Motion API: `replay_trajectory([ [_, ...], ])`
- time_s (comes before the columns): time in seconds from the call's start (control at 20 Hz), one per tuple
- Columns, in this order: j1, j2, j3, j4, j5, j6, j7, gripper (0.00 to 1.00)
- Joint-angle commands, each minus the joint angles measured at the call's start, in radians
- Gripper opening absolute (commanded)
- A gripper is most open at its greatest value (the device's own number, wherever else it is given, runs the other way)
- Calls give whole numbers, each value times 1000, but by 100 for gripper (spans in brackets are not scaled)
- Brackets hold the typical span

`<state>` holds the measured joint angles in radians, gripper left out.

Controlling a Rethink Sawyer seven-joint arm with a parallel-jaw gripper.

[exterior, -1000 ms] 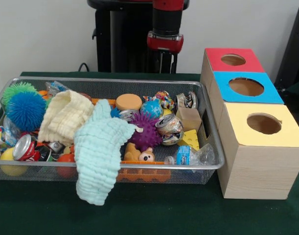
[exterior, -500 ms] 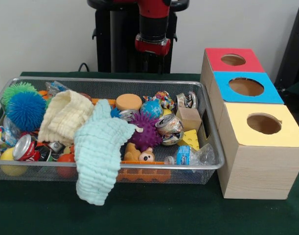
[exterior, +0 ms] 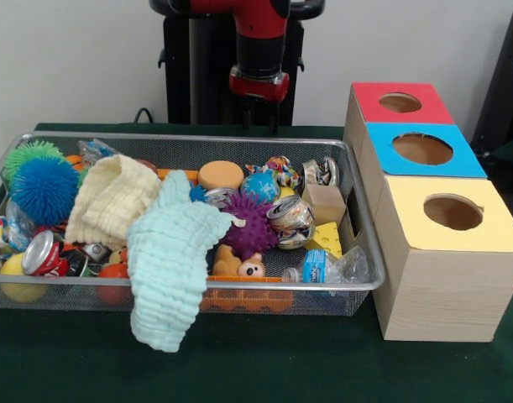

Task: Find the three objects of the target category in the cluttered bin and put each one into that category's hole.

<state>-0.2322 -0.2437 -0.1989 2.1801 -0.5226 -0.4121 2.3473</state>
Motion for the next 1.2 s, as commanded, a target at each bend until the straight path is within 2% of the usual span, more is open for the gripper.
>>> replay_trajectory([
  [0.05, -8, 76, 57, -210, 41, -138, 79, 100],
  [0.7, -8, 143, 63, -259, 89, -219, 96, 100],
  [0.8, -15, 127, 73, -247, 84, -195, 101, 100],
  [1.2, -14, -11, 86, -139, 81, -64, 115, 100],
])
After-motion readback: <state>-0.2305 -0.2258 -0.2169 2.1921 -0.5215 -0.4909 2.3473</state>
